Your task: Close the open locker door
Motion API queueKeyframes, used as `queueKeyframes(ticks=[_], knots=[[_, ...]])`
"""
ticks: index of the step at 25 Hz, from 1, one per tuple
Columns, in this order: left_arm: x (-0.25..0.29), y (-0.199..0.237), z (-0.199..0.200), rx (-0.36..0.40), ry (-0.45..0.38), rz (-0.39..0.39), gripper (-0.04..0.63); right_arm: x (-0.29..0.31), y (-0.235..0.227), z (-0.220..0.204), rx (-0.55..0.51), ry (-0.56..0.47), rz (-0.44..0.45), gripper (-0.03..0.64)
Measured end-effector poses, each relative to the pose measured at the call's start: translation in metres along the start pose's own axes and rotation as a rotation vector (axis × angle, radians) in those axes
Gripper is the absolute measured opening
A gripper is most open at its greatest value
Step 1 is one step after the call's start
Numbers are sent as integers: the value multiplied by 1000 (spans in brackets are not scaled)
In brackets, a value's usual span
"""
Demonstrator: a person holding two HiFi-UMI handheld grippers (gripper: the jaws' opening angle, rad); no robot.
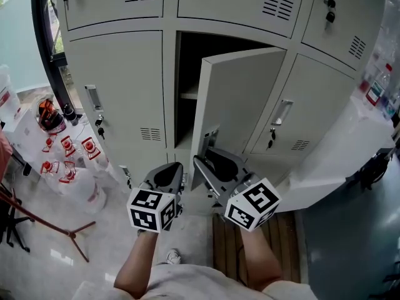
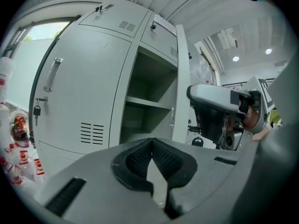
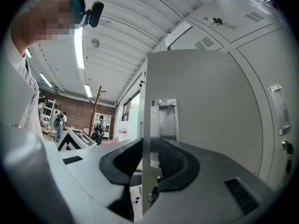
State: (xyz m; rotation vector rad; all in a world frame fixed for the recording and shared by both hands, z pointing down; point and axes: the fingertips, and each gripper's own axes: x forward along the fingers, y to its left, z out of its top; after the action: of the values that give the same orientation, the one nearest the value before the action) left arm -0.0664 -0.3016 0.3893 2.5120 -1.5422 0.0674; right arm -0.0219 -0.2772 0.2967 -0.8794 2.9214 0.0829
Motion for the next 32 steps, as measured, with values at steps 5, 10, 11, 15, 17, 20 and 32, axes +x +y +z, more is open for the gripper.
queueKeyframes(ticks=[5, 10, 11, 15, 17, 20, 32], knots=[[7, 13, 3, -7, -7, -1, 6, 15, -3, -1, -4, -9, -12, 100], [17, 25, 3, -13, -6, -8, 7, 29, -7, -3, -11, -17, -26, 97], [19, 28, 4, -14, -5, -9, 7, 32, -9, -3, -10, -19, -28, 97], [24, 39, 4, -19, -5, -11, 8, 44, -13, -4, -14, -23, -31, 94], [27, 45, 7, -19, -9, -13, 8, 49, -16, -5, -13, -24, -38, 92], [31, 52, 10, -15, -13, -20, 7, 58, -20, -6, -15, -28, -53, 89], [47, 78, 21, 2, -23, -58, 7, 87, -37, -9, -25, -47, -126, 83]])
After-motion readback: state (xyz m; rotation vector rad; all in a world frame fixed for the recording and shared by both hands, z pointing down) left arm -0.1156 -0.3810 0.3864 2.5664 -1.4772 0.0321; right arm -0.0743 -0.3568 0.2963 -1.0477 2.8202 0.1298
